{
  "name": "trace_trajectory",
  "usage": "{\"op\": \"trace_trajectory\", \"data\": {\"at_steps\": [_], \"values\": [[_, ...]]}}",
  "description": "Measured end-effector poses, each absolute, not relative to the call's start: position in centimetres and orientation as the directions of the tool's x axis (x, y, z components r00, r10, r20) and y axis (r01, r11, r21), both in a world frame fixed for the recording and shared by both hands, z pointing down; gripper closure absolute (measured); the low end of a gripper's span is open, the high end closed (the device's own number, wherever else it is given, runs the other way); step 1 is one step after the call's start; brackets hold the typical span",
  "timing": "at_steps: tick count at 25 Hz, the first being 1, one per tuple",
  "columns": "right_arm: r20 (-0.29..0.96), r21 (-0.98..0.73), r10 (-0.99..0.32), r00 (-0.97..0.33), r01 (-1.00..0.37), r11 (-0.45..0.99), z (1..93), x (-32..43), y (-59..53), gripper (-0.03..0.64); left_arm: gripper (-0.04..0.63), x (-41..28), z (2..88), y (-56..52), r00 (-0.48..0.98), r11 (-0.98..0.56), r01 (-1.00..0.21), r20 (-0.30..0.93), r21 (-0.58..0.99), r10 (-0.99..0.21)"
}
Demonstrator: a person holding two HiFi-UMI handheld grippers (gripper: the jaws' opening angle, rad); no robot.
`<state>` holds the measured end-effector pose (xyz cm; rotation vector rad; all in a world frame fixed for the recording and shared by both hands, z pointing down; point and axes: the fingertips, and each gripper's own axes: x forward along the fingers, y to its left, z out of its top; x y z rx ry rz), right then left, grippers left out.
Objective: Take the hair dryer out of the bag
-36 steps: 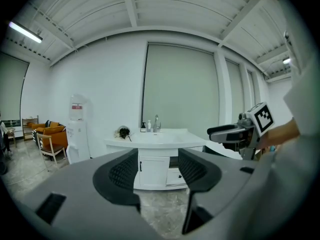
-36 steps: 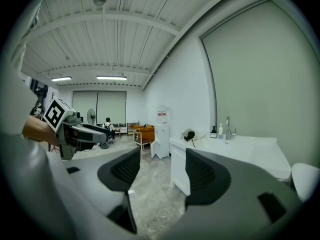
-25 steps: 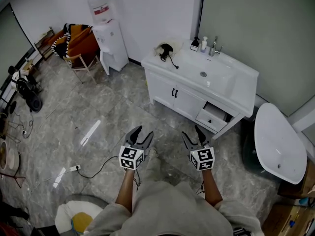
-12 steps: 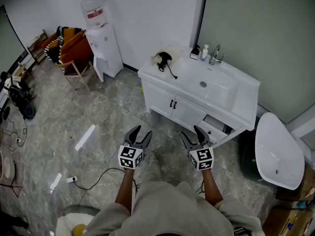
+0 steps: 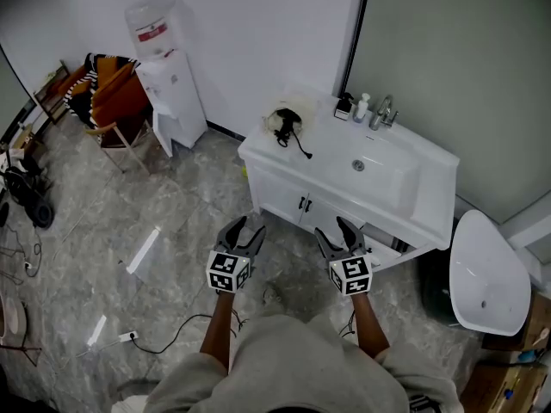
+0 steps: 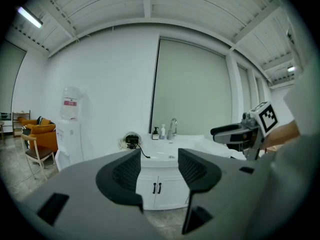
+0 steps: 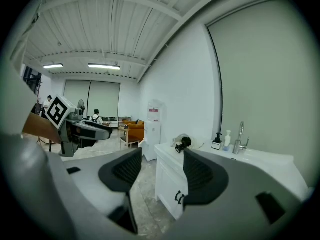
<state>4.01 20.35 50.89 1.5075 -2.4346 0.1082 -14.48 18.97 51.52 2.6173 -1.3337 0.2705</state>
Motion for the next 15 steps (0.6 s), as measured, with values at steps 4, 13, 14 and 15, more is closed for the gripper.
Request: {"op": "trace_trajectory", "data": {"at_steps": [4,13,14,15], "values": [[0.269,0.090,-0.879,-0.394,-0.898,0.430,50.6,3.3,16.5,0.371,0.365,-15.1,51.3,14.6,0.599,-0.598,-0.796,0.250,0.086,-0.761],[0.284,0.090,-0.892,-0.351,-0.917,0.389,51.0,1.6,10.0,0.376,0.367,-16.7,51.5,7.3,0.630,-0.635,-0.768,0.263,0.076,-0.731],[0.287,0.090,-0.892,-0.349,-0.917,0.388,51.2,1.4,9.6,0.376,0.366,-16.9,51.6,6.8,0.631,-0.637,-0.767,0.265,0.075,-0.729],[0.290,0.090,-0.892,-0.348,-0.918,0.387,51.3,1.1,9.3,0.377,0.367,-17.2,51.7,6.4,0.632,-0.638,-0.766,0.267,0.075,-0.728]]}}
